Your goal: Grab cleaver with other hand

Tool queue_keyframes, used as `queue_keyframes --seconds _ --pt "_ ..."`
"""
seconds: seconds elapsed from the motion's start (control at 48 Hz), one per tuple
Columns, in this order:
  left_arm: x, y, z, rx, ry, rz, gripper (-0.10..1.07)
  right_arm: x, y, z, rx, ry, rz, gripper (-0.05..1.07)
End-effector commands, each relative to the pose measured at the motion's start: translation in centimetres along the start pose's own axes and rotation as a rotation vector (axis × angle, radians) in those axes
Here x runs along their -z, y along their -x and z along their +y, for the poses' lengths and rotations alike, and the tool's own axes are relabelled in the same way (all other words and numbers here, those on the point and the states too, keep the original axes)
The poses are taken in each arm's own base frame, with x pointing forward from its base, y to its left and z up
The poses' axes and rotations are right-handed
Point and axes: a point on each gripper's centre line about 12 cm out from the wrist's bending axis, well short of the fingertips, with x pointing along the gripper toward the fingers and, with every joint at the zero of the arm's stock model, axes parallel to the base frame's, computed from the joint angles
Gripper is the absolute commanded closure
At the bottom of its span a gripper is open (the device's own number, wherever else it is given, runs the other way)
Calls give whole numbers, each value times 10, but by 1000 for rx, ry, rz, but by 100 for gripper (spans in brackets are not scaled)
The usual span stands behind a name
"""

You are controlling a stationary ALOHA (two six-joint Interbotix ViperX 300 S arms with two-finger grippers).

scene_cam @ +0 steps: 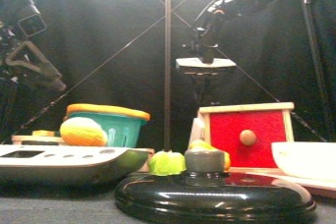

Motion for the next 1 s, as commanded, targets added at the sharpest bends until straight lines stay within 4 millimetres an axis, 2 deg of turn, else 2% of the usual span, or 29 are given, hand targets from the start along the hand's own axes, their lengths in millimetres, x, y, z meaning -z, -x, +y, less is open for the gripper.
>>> queue_keyframes --seconds 0.0,0.167,0.625,0.771,0.979 --pt "-7 -1 -1 2 0 -21 20 -17 20 -4 -43 -43 -25 54" --pt "-6 -1 -1 2 -1 -20 20 -19 45 0 -89 -41 -46 54" --pt "-6 -1 -1 3 0 -21 20 -20 135 -11 -216 -19 -141 54" --pt "-8 -1 -1 4 -2 -26 20 -14 156 -15 -263 10 -160 54" --pt "-12 -1 -2 5 -3 -41 20 3 176 -26 -331 97 -240 54"
